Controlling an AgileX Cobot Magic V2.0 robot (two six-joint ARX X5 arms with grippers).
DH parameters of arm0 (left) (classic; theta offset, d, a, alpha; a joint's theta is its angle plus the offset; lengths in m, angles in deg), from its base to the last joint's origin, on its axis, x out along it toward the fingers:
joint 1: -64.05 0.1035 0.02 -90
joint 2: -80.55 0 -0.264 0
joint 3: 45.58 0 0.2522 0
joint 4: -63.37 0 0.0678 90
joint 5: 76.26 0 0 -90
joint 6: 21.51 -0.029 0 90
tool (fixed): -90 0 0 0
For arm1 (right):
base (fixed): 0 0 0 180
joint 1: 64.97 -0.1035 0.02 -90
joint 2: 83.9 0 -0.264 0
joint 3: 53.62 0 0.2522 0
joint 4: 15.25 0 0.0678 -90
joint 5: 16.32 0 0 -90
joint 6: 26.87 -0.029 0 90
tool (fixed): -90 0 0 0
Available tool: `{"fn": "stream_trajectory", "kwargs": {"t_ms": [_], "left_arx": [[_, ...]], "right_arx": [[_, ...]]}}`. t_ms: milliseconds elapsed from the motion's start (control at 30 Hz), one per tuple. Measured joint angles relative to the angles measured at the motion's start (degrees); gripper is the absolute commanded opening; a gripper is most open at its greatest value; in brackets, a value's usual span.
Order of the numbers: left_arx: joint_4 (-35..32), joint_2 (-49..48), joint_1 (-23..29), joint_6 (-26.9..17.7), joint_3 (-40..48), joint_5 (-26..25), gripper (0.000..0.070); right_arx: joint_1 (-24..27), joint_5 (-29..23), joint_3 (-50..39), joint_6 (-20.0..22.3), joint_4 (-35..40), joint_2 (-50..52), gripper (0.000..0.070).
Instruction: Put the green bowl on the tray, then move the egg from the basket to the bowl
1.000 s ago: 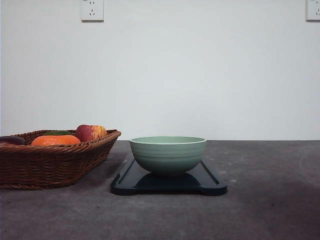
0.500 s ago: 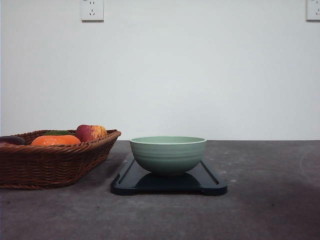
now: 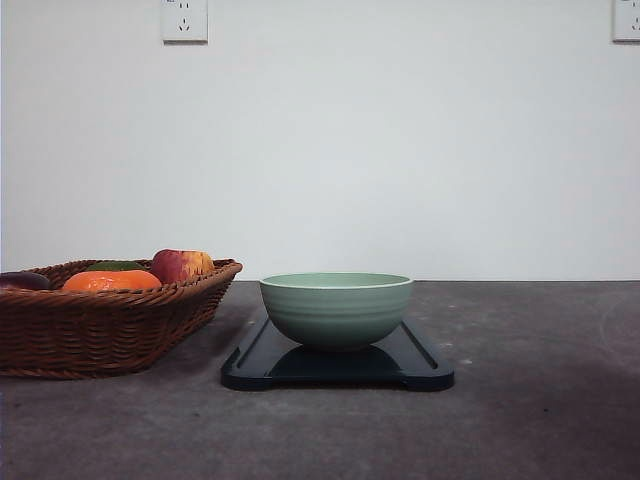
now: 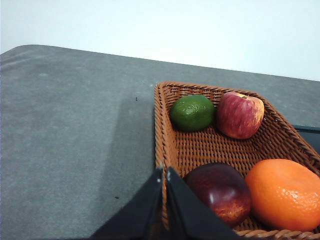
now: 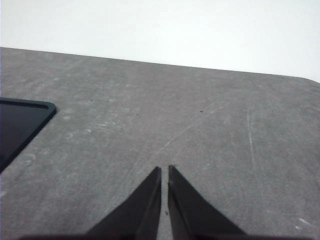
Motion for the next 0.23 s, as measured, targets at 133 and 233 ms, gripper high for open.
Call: {"fn": "stream_trajectory", "kwargs": {"t_ms": [133, 233], "left_arx": [[0.00, 0.00, 0.00, 0.00, 0.00, 0.00, 0.0000], [0.00, 0.00, 0.00, 0.00, 0.00, 0.00, 0.0000]], "right_arx": [[0.00, 0.01, 0.00, 0.00, -0.01, 0.00, 0.0016], [0.00, 0.01, 0.00, 0.00, -0.01, 0.00, 0.0016]]}}
